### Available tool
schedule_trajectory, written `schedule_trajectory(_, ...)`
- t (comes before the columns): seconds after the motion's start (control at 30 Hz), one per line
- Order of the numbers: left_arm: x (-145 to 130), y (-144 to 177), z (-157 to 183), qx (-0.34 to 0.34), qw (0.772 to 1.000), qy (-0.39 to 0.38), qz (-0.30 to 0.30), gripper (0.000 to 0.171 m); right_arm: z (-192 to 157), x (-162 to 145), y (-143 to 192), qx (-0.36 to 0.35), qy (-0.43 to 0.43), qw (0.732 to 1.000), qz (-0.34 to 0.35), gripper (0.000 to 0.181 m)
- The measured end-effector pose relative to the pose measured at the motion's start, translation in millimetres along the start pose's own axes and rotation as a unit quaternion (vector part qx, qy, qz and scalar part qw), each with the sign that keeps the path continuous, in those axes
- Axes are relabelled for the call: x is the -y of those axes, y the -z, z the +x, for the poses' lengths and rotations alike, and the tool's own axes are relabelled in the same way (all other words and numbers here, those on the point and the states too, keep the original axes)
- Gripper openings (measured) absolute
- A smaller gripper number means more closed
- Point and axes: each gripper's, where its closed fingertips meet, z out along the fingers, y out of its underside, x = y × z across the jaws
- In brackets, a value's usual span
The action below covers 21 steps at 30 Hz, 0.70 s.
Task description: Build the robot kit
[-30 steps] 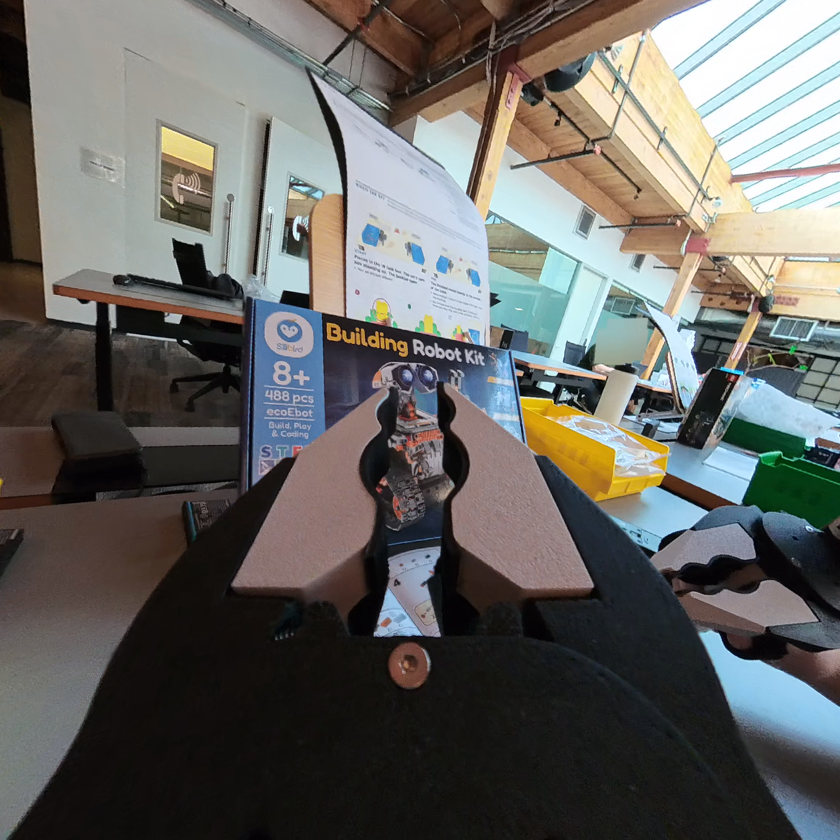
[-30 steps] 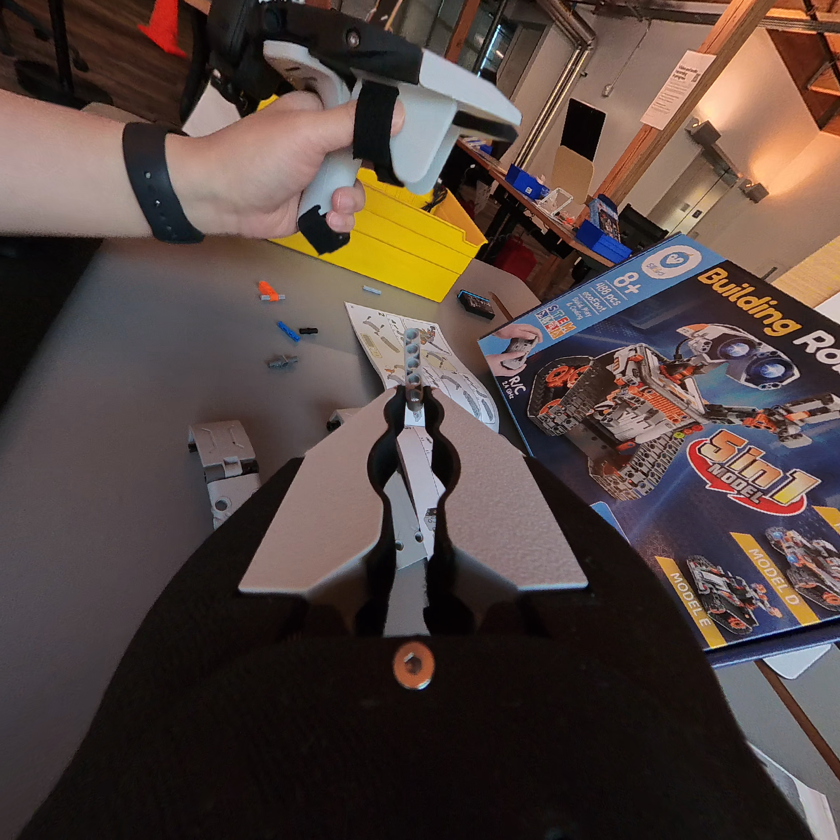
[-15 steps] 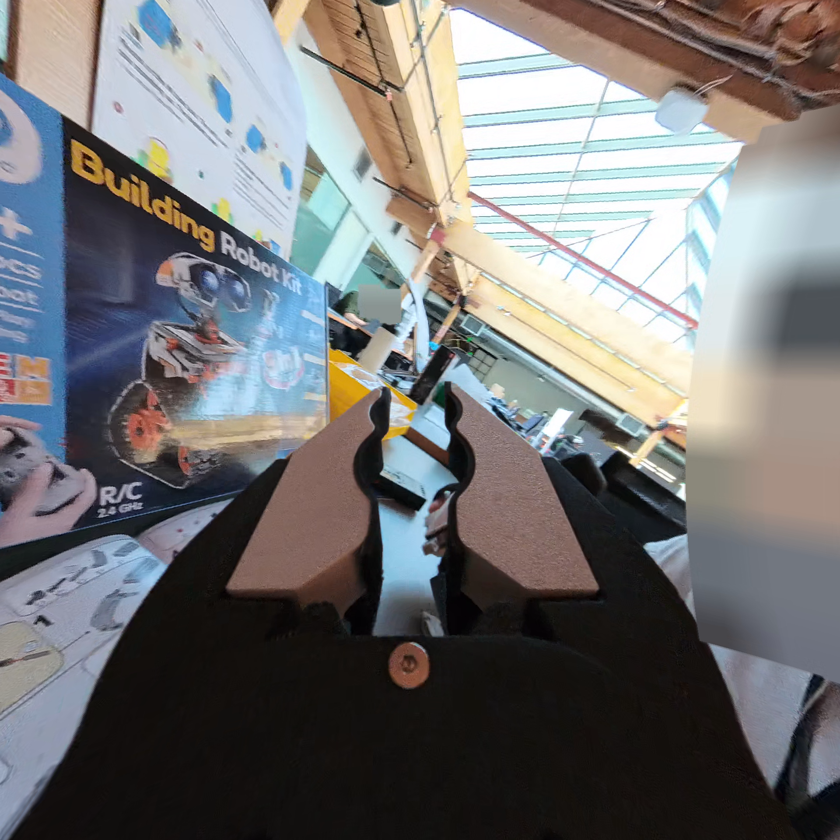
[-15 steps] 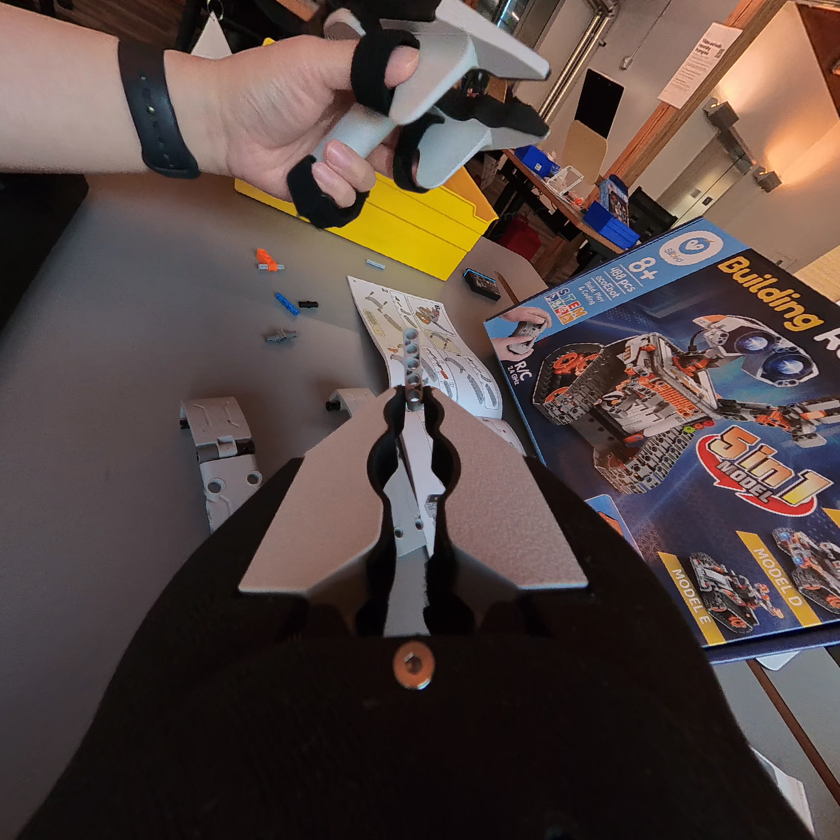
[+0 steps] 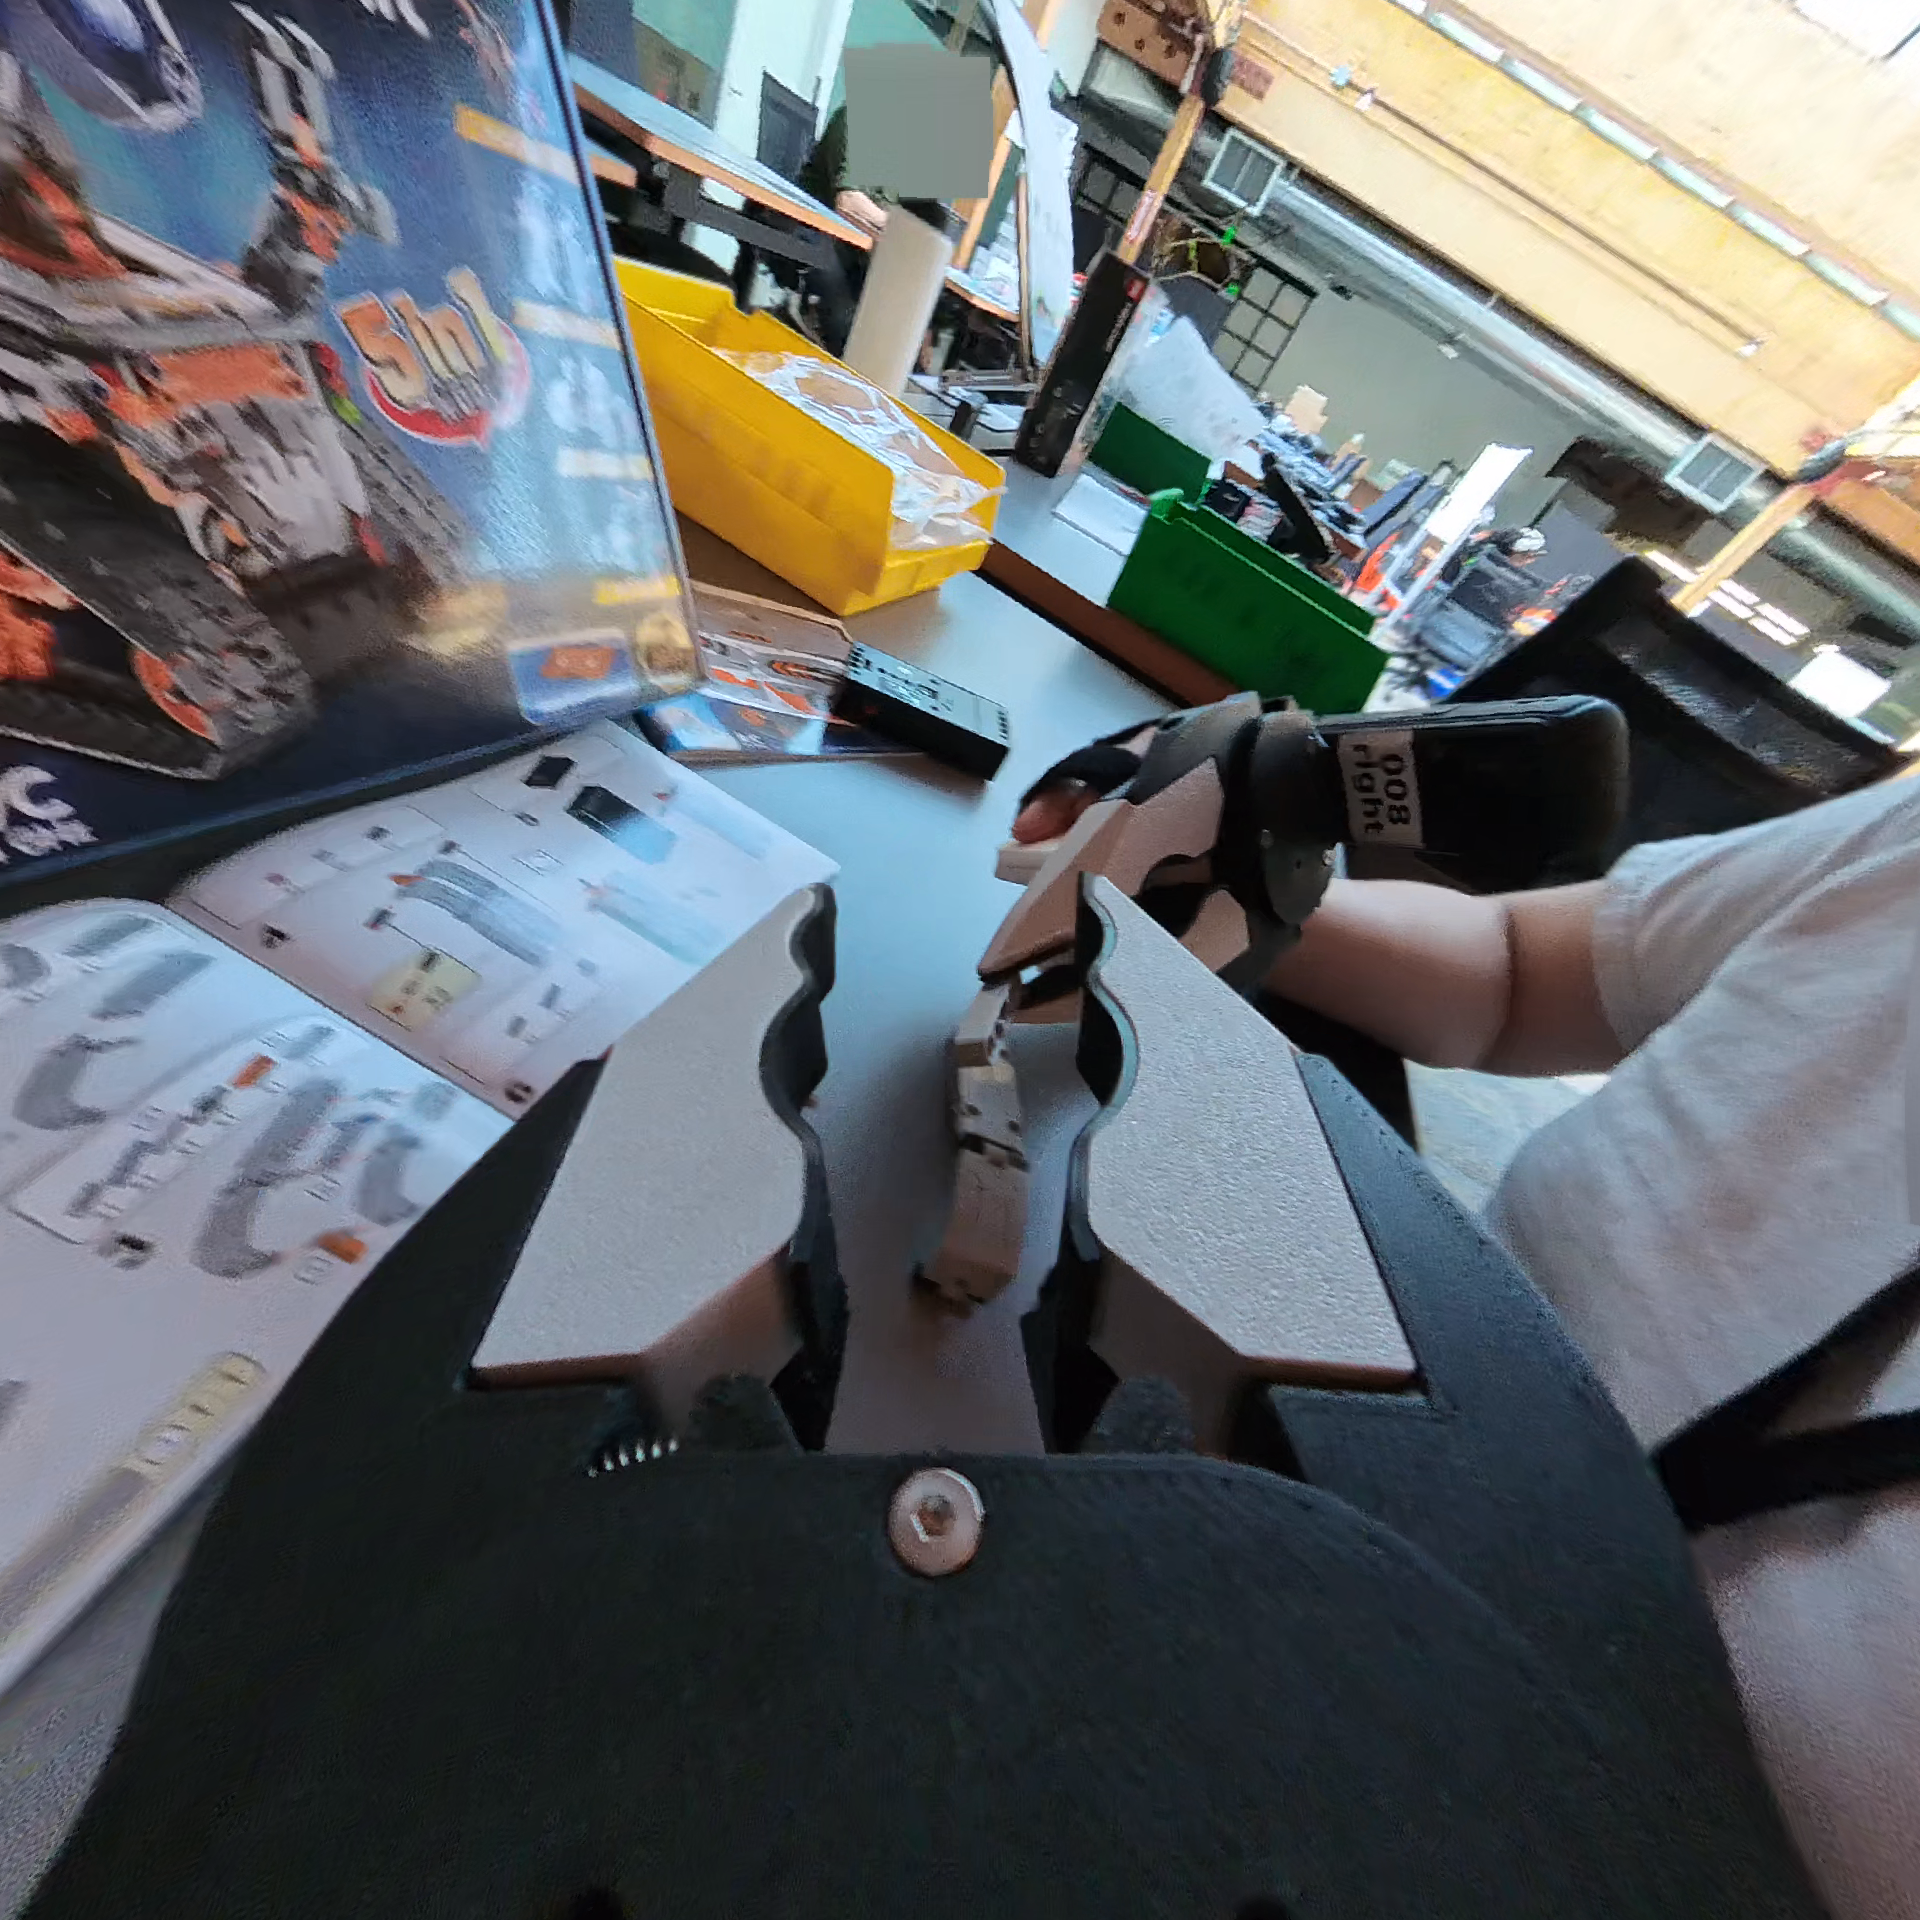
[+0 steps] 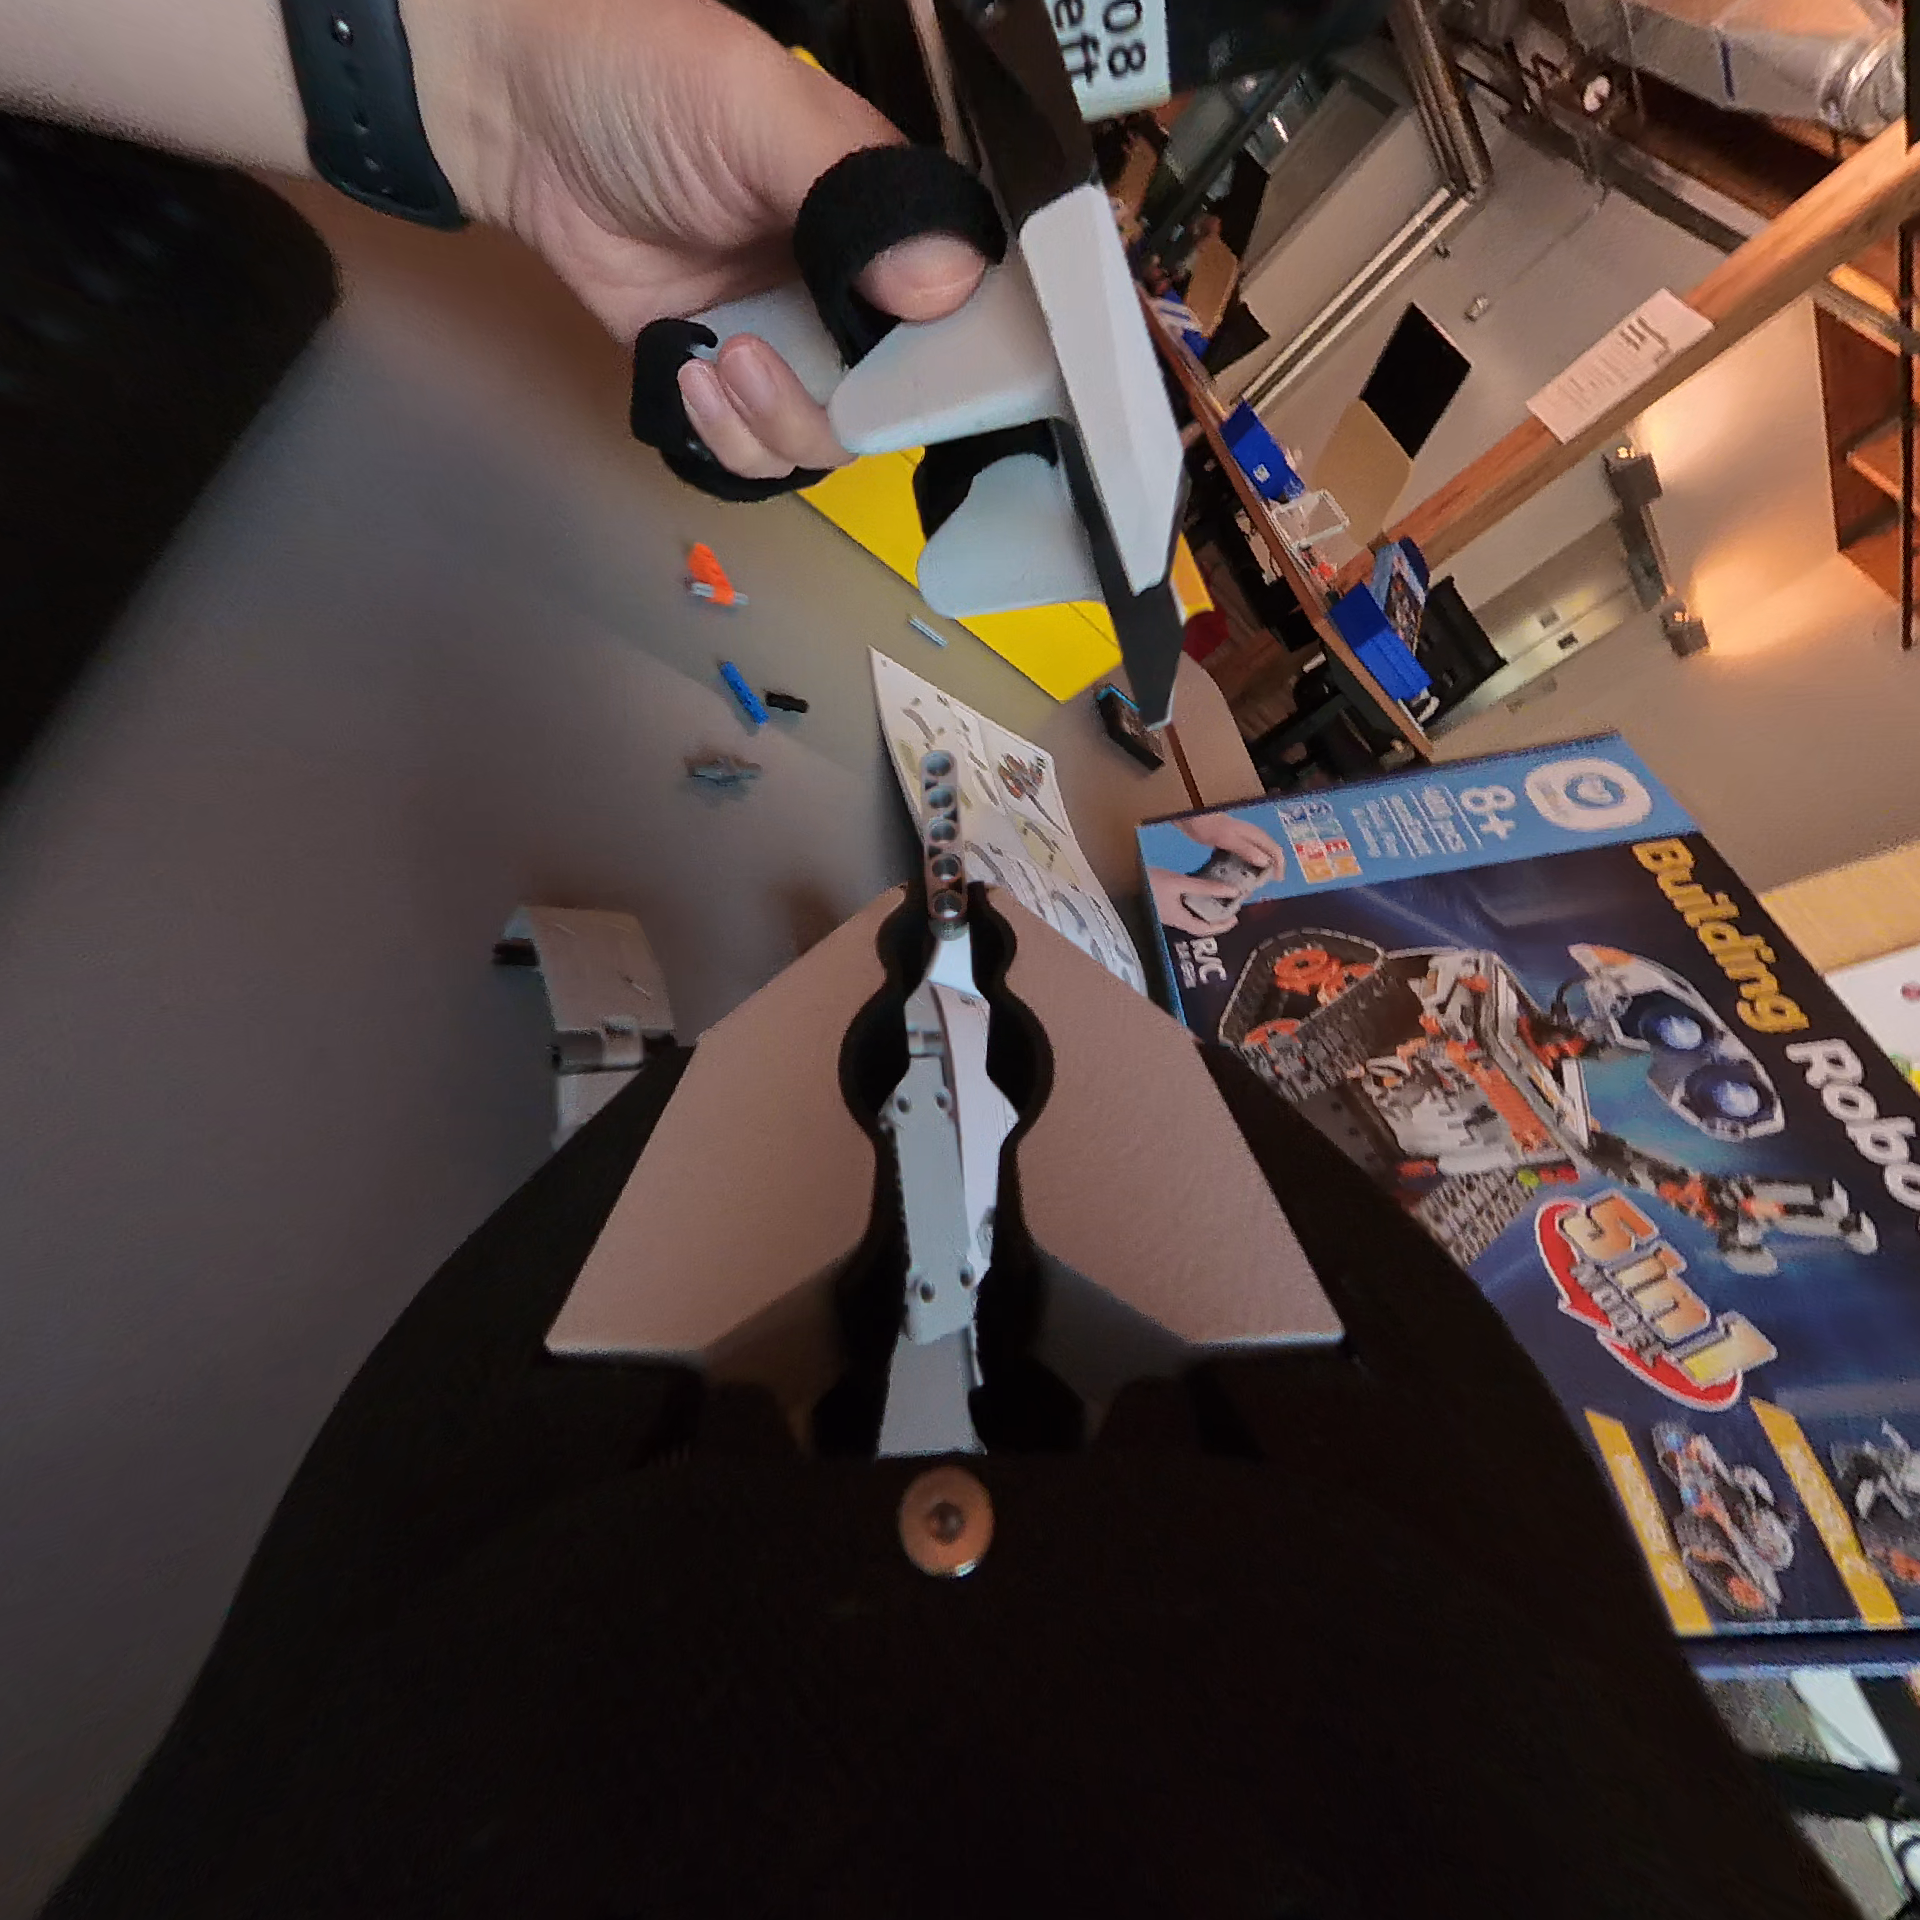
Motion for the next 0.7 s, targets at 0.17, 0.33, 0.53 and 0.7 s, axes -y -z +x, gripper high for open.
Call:
schedule_trajectory(0.17, -50, 12, 14, -0.023, 0.998, 0.062, -0.005, 0.027, -24, 13, -8, 0.028, 0.052, 0.998, 0.007, 0.007)
schedule_trajectory(0.33, -58, 20, 20, -0.037, 0.997, 0.061, 0.013, 0.016, -34, 18, -12, 0.036, 0.084, 0.996, 0.001, 0.007)
schedule_trajectory(0.53, -76, 13, 25, -0.053, 0.996, 0.05, -0.047, 0.01, -35, 21, -10, 0.026, 0.105, 0.994, 0.002, 0.007)
schedule_trajectory(0.7, -85, 10, 34, -0.074, 0.993, 0.05, -0.073, 0.018, -36, 28, -9, 0.024, 0.11, 0.994, 0.016, 0.007)
